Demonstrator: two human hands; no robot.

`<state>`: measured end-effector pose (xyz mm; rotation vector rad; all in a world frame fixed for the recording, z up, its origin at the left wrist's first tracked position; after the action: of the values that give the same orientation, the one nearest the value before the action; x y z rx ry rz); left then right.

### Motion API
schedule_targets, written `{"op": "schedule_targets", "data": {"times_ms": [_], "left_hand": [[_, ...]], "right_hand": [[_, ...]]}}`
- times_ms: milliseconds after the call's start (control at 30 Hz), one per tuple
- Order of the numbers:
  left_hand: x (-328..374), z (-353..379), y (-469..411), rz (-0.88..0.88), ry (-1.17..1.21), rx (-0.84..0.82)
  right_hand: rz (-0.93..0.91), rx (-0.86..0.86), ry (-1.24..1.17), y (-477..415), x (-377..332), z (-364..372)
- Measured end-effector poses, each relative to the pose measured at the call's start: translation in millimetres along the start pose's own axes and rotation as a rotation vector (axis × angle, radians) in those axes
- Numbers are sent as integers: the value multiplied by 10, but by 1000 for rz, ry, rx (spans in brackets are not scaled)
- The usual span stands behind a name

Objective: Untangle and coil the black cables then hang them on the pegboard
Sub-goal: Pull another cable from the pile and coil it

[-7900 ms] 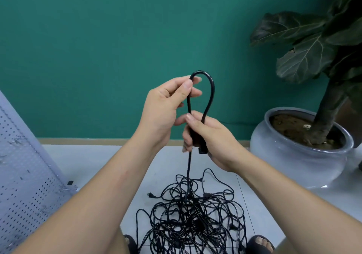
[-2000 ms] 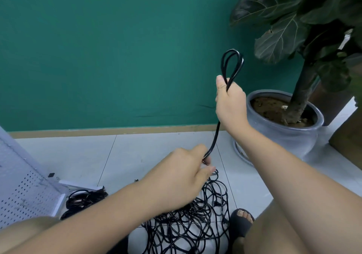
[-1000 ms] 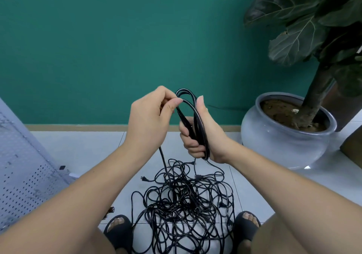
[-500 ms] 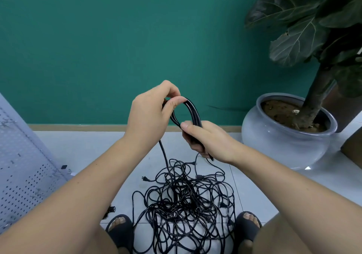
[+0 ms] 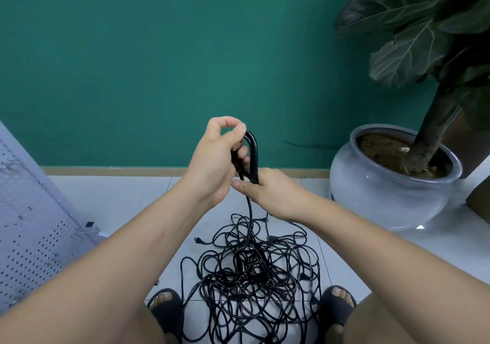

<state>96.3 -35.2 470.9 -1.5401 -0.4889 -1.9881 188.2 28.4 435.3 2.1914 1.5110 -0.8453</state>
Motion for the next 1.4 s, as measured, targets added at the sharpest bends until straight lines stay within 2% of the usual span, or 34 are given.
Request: {"op": "schedule_targets", "data": {"times_ms": [367,433,533,667,800,900,1000,1100,1200,1400], "left_hand": [[1,31,-76,14,6,30],[7,55,-90,15,5,-17],[46,80,-97,46,-128,-118],[-80,53,-140,11,-195,-178],[-482,5,-187,-117,-277,-127],[-849,87,-66,-257,-416,-198],[-1134,198,78,-359,-357,-230],[-1369,197,163,-356,-427,-212],[-1635,176,316,-325,-654,-331],[-1779,182,432,-306,-926,-466]], "right_hand": [[82,-22,-86,-51,51,50],[77,-20,-148,-48,81,23],[76,-52,-213,-44,157,14],[94,-73,-469,-7,260,-2],[87,15,-574,-18,333,-184],[89,132,-586,-30,392,-401],[100,243,-737,-5,444,-579],[89,357,-831,18,472,-701],[69,441,-878,14,469,-792],[50,476,-843,33,383,-884]]}}
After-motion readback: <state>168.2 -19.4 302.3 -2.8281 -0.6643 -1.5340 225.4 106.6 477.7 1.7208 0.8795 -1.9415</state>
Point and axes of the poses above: each hand's wrist, its own y-axis away from the middle knuckle, its own z-axis out of the palm, x = y × z, the point moved 8 cm from there along -y, towards the middle knuckle
